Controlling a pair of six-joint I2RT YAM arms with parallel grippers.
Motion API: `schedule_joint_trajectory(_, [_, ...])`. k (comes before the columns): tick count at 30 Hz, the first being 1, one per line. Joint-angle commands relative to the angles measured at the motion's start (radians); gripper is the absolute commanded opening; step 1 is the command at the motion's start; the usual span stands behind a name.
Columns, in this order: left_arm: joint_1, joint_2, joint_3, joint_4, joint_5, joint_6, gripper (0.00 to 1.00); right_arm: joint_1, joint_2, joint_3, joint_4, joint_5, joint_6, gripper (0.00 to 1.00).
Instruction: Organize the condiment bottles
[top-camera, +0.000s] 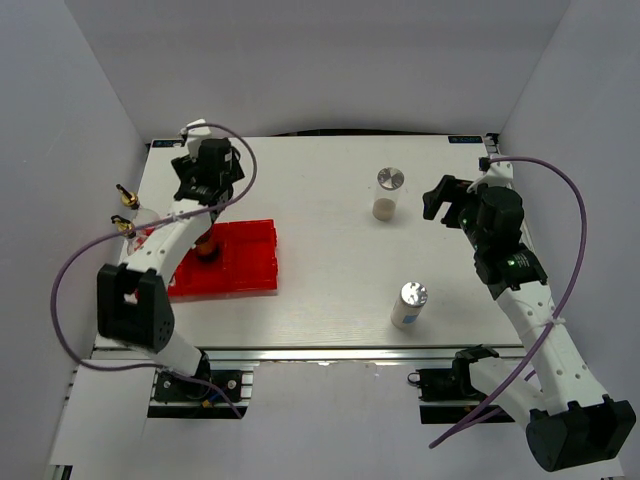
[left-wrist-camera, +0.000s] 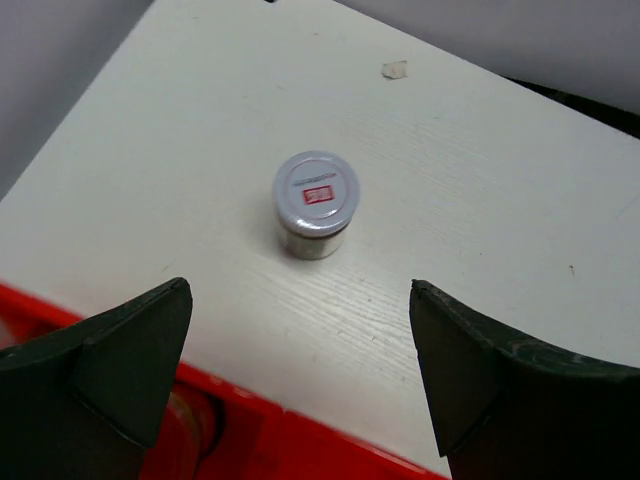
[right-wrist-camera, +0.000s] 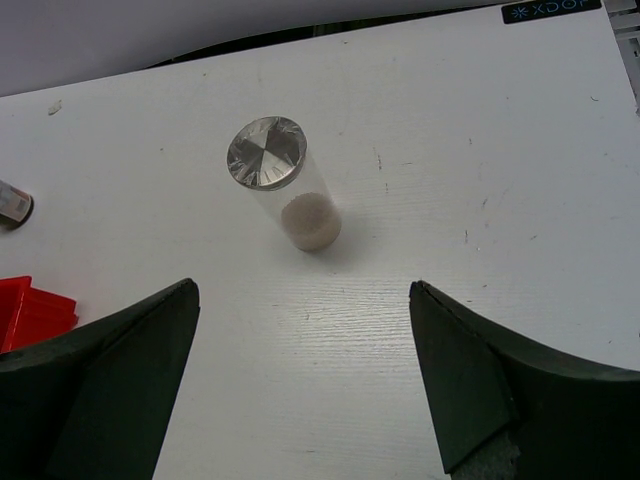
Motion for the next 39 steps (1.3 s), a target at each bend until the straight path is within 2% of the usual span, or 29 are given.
schedule_joint_trajectory(1, [0.021,0.138,0.12,-0.083,0.147,0.078,0.98,-0.008,0.007,0.002,0.043,0.002,-0.022,0.89])
schedule_joint_trajectory(6, [0.07,0.294,0.2,-0.071,0.237,0.107,0.98,-0.006,0.019,-0.002,0.063,-0.017,-0.024,0.89])
schedule_joint_trajectory(9, [0.094,0.366,0.258,-0.092,0.222,0.103,0.98,-0.008,0.041,0.002,0.063,-0.021,-0.03,0.9])
schedule_joint_trajectory(25, [0.151,0.545,0.336,0.024,0.286,0.14,0.96,-0.008,0.104,0.028,0.062,-0.047,-0.031,0.89])
schedule_joint_trajectory(28, [0.151,0.56,0.359,0.029,0.303,0.144,0.79,-0.008,0.107,0.03,0.059,-0.044,-0.033,0.9])
schedule_joint_trajectory(29, [0.151,0.561,0.37,0.021,0.306,0.144,0.56,-0.008,0.108,0.031,0.057,-0.043,-0.033,0.9])
schedule_joint_trajectory(31, [0.15,0.555,0.404,-0.014,0.305,0.144,0.4,-0.008,0.108,0.035,0.052,-0.041,-0.033,0.89])
schedule_joint_trajectory(36, [0.141,0.451,0.393,0.004,0.36,0.129,0.12,-0.008,0.097,0.031,0.052,-0.052,-0.033,0.89])
schedule_joint_trajectory(39, [0.093,0.355,0.382,0.003,0.351,0.141,0.12,-0.008,0.091,0.027,0.054,-0.06,-0.033,0.9])
